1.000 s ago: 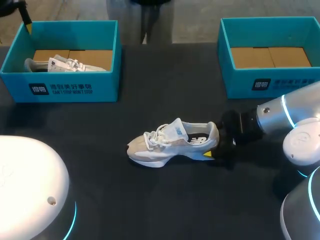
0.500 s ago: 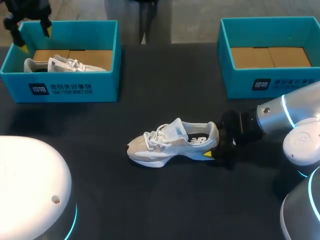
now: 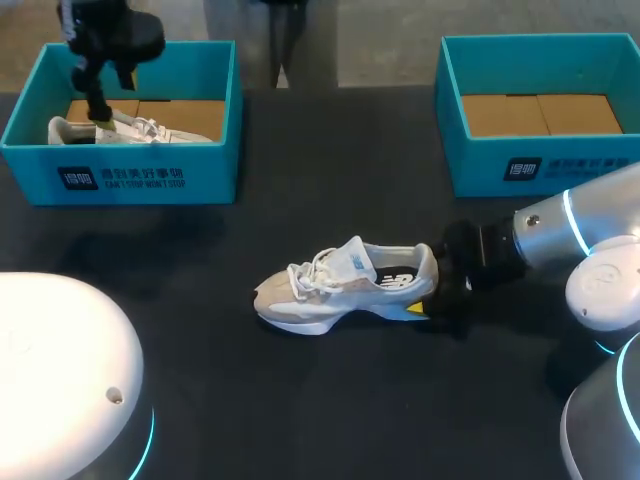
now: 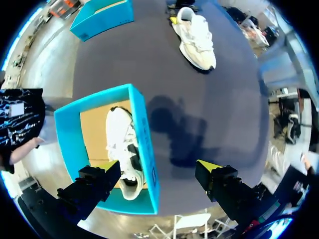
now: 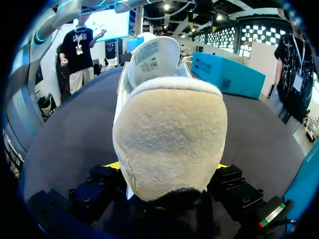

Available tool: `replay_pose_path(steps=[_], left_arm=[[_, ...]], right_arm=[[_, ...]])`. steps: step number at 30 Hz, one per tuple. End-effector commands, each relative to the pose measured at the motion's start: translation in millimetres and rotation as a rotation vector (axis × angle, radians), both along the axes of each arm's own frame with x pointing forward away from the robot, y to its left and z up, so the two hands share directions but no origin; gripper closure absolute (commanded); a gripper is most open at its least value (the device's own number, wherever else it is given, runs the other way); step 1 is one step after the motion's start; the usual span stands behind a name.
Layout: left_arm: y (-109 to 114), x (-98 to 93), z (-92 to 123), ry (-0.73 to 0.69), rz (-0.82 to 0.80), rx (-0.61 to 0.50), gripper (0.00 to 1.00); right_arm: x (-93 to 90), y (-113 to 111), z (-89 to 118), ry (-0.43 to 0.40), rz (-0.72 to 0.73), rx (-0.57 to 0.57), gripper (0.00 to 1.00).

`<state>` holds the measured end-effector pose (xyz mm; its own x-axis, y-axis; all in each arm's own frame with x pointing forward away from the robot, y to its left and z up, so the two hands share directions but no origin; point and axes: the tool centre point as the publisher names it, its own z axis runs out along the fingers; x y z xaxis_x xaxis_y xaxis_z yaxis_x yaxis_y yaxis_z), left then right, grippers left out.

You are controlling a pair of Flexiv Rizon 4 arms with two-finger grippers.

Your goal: Take the shoe out of the shoebox, open the shoe tongue, remove and reinsert the insole, then place the shoe into the shoebox

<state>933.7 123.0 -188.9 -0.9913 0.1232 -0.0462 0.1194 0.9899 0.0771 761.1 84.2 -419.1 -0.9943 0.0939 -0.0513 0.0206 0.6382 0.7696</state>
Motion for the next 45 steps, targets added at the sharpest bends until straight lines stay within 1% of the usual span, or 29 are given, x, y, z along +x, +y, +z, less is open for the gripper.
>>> replay_pose_path(steps=[1,2,31,33,35,39,45], left_arm=[[-12.5,0.3,-6.2,0.013,0.001,0.005,0.0],[-15.6,-0.2,-6.9,0.02,-0.028,-0.016,0.0],[-15.6,-0.2,-6.9,0.02,-0.028,-0.016,0.0],[-16.4,-0.1,-6.6,0.018,-0.013,-0.041,0.0],[-18.9,-1.5,-4.1,0.022,0.026,-0.053,0.0],[-24.3,-0.8,-8.4,0.029,0.117,-0.055,0.0],[-32.9,-0.8,-10.3,0.036,0.351,-0.057,0.0]], right_arm=[[0.6,0.7,0.2,0.0,0.0,-0.001,1.0],[0.6,0.7,0.2,0.0,0.0,-0.001,1.0],[0.6,0.7,0.2,0.0,0.0,-0.001,1.0],[0.6,0.7,0.2,0.0,0.0,-0.001,1.0],[0.6,0.7,0.2,0.0,0.0,-0.001,1.0],[0.6,0.7,0.2,0.0,0.0,-0.001,1.0],[0.6,0.7,0.2,0.0,0.0,-0.001,1.0]])
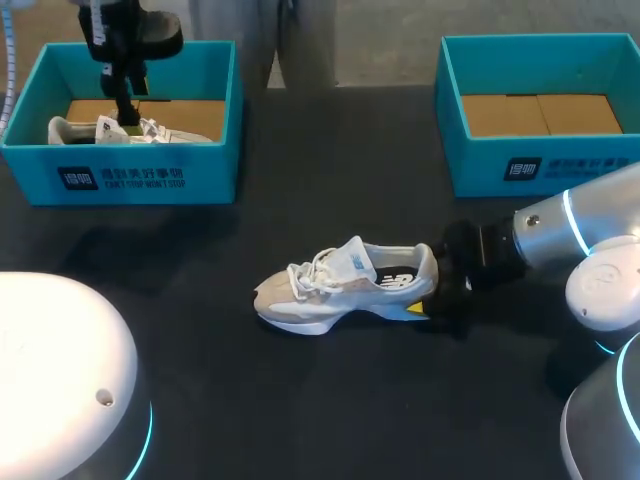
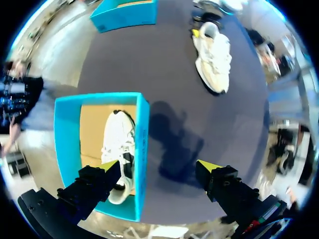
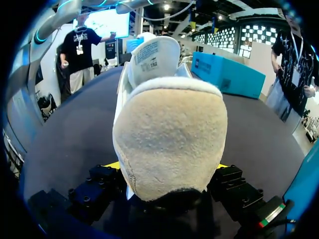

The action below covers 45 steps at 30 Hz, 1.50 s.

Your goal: Take the shoe out of the shoebox, open the shoe tongue, remove and reinsert the insole, then place the shoe into the shoebox

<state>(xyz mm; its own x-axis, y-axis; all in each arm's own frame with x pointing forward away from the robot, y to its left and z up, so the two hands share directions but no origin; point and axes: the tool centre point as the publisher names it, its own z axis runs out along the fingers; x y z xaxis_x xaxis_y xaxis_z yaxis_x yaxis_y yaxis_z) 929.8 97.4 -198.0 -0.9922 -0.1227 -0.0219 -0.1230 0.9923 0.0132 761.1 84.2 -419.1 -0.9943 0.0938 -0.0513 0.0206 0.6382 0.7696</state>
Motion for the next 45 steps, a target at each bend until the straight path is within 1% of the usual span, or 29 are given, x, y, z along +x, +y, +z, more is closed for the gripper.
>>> replay_pose_path(steps=[1,2,3,4,5,9,12,17,19,22,24,25,27,28,32,35,39,42,45], left_arm=[[-8.5,2.5,-1.3,0.018,0.146,0.009,0.0],[-9.3,-0.1,-0.4,0.011,0.154,-0.001,0.0],[-10.6,-3.3,0.6,0.009,0.209,0.006,0.0],[-11.7,-4.0,0.9,0.011,0.228,0.009,0.0],[-12.8,-7.9,2.2,0.02,0.253,-0.015,0.0],[-19.9,-15.3,8.2,0.01,0.39,-0.035,0.0],[-27.0,-24.5,14.0,0.014,0.468,-0.053,0.0],[-41.7,-37.1,20.1,0.013,0.575,-0.049,0.0],[-49.1,-43.3,23.4,0.002,0.589,-0.057,0.0],[-60.4,-50.4,26.6,0.032,0.628,-0.063,0.0],[-67.9,-56.6,27.9,0.013,0.644,-0.07,0.0],[-71.1,-58.3,28.0,0.019,0.653,-0.071,0.0],[-78.3,-63.2,27.1,-0.031,0.698,-0.037,0.0],[-82.3,-65.2,26.6,-0.025,0.69,-0.044,0.0],[-95.0,-73.9,24.3,-0.006,0.763,-0.051,0.0],[-105.7,-83.5,21.0,-0.016,0.802,-0.057,0.0],[-114.9,-92.2,15.4,-0.029,0.895,-0.068,0.0],[-122.6,-96.5,10.1,-0.021,0.926,-0.071,0.0],[-132.4,-105.9,6.3,-0.056,0.948,-0.066,0.0]], right_arm=[[0.6,0.7,0.2,0.0,0.0,-0.001,1.0],[0.6,0.7,0.2,0.0,0.0,-0.001,1.0],[0.6,0.7,0.2,0.0,0.0,-0.001,1.0],[0.6,0.7,0.2,0.0,0.0,-0.001,1.0],[0.6,0.7,0.2,0.0,0.0,-0.001,1.0],[0.6,0.7,0.2,0.0,0.0,-0.001,1.0],[0.6,0.7,0.2,0.0,0.0,-0.001,1.0],[0.6,0.7,0.2,0.0,0.0,-0.001,1.0],[0.6,0.7,0.2,0.0,0.0,-0.001,1.0],[0.6,0.7,0.2,0.0,0.0,-0.001,1.0],[0.6,0.7,0.2,0.0,0.0,-0.001,1.0],[0.6,0.7,0.2,0.0,0.0,-0.001,1.0],[0.6,0.7,0.2,0.0,0.0,-0.001,1.0],[0.6,0.7,0.2,0.0,0.0,-0.001,1.0],[0.6,0.7,0.2,0.0,0.0,-0.001,1.0],[0.6,0.7,0.2,0.0,0.0,-0.001,1.0],[0.6,0.7,0.2,0.0,0.0,-0.001,1.0],[0.6,0.7,0.2,0.0,0.0,-0.001,1.0],[0.6,0.7,0.2,0.0,0.0,-0.001,1.0]])
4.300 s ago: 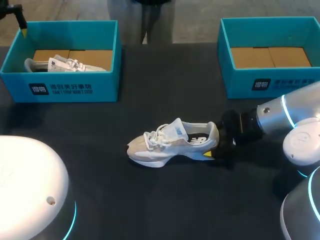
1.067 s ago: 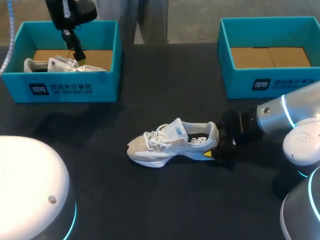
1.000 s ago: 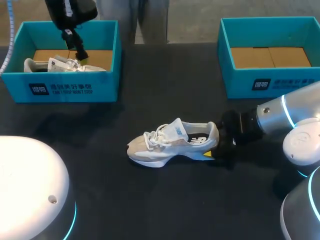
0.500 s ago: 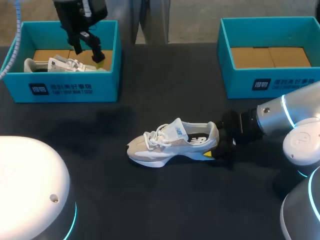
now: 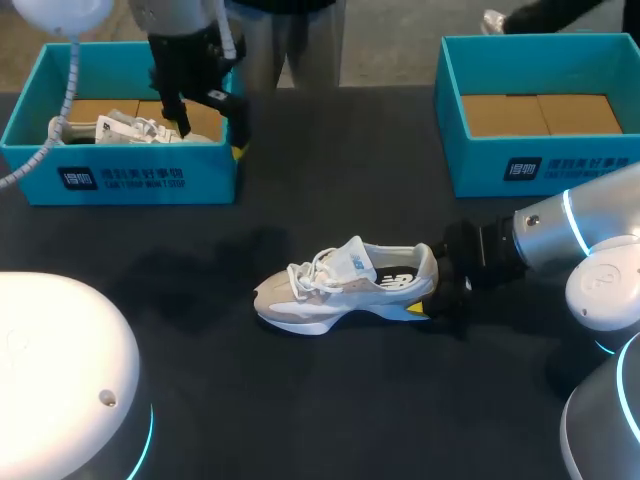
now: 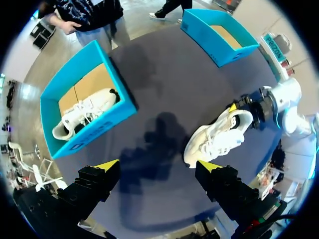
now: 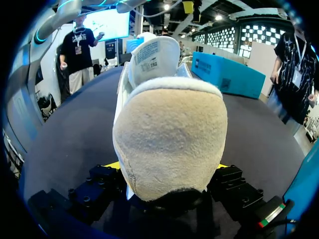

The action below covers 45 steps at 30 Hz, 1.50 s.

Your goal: Take the shoe out of the shoebox, open the shoe tongue, remove and reinsert the insole, then place the shoe into the shoebox

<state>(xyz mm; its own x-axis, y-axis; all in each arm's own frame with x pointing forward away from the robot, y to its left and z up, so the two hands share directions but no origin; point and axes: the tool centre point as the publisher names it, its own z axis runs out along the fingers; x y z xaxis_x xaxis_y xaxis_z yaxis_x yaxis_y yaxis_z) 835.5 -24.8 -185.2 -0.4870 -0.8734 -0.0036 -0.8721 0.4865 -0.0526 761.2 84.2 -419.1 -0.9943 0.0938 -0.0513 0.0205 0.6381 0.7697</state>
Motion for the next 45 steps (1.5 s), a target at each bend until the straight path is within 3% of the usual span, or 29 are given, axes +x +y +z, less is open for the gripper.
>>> replay_pose_path(steps=[1,11,19,29,45], left_arm=[[-13.2,-14.7,-7.6,-0.04,0.032,0.016,0.0],[-49.2,-50.9,-31.3,-0.006,0.062,0.027,0.0],[-75.1,-67.3,-49.6,0.02,0.057,0.04,0.0],[-101.6,-75.0,-66.2,0.016,0.094,0.075,0.0],[-101.6,-75.0,-66.2,0.016,0.094,0.075,0.0]], right_arm=[[0.6,0.6,0.2,0.0,0.0,-0.001,1.0],[0.6,0.6,0.2,0.0,0.0,-0.001,1.0],[0.6,0.6,0.2,0.0,0.0,-0.001,1.0],[0.6,0.6,0.2,0.0,0.0,-0.001,1.0],[0.6,0.6,0.2,0.0,0.0,-0.001,1.0]])
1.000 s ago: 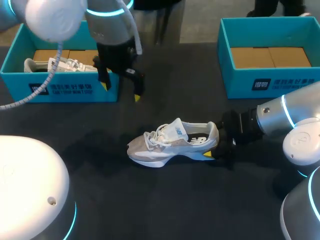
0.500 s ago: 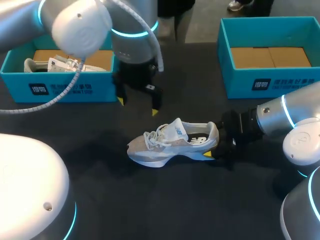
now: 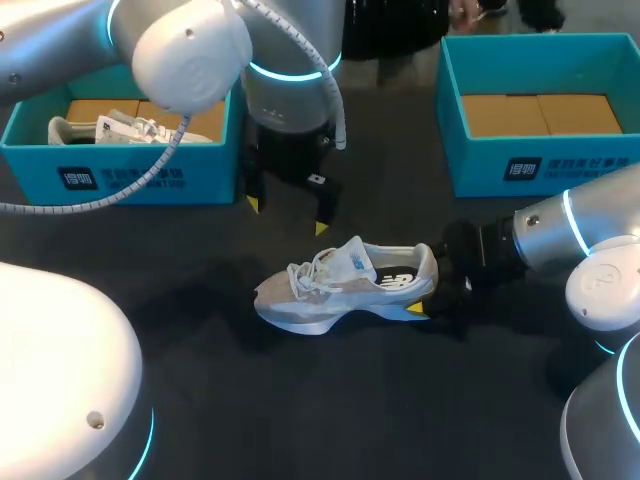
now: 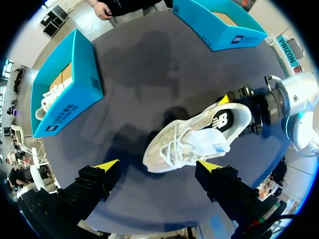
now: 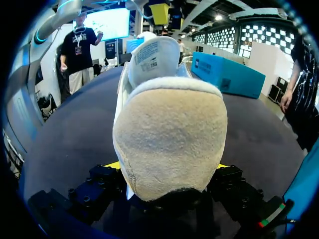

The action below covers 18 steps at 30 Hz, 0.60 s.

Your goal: Take the shoe out of the shoebox, open the shoe tongue, remove and reinsert the insole, then place the shoe into the shoebox

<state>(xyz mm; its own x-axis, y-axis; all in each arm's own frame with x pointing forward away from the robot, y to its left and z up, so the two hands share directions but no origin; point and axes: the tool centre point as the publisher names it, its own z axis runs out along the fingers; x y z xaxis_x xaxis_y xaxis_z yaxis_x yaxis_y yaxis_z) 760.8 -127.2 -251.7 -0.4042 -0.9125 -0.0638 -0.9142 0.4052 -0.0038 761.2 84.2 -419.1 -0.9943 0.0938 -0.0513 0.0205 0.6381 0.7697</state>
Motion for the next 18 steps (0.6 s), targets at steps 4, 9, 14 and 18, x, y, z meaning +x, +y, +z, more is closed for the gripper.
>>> replay_pose_path(steps=[4,9,14,18], left_arm=[[-8.1,-8.0,2.6,-0.008,0.045,-0.021,0.0],[-27.6,-13.9,-5.5,-0.016,0.134,0.007,0.0],[-43.0,-18.0,-14.1,0.013,0.2,-0.001,0.0],[-55.7,-20.7,-20.0,0.013,0.235,0.001,0.0]], right_arm=[[0.6,0.6,0.2,0.0,0.0,-0.001,1.0],[0.6,0.6,0.2,0.0,0.0,-0.001,1.0],[0.6,0.6,0.2,0.0,0.0,-0.001,1.0],[0.6,0.6,0.2,0.0,0.0,-0.001,1.0]])
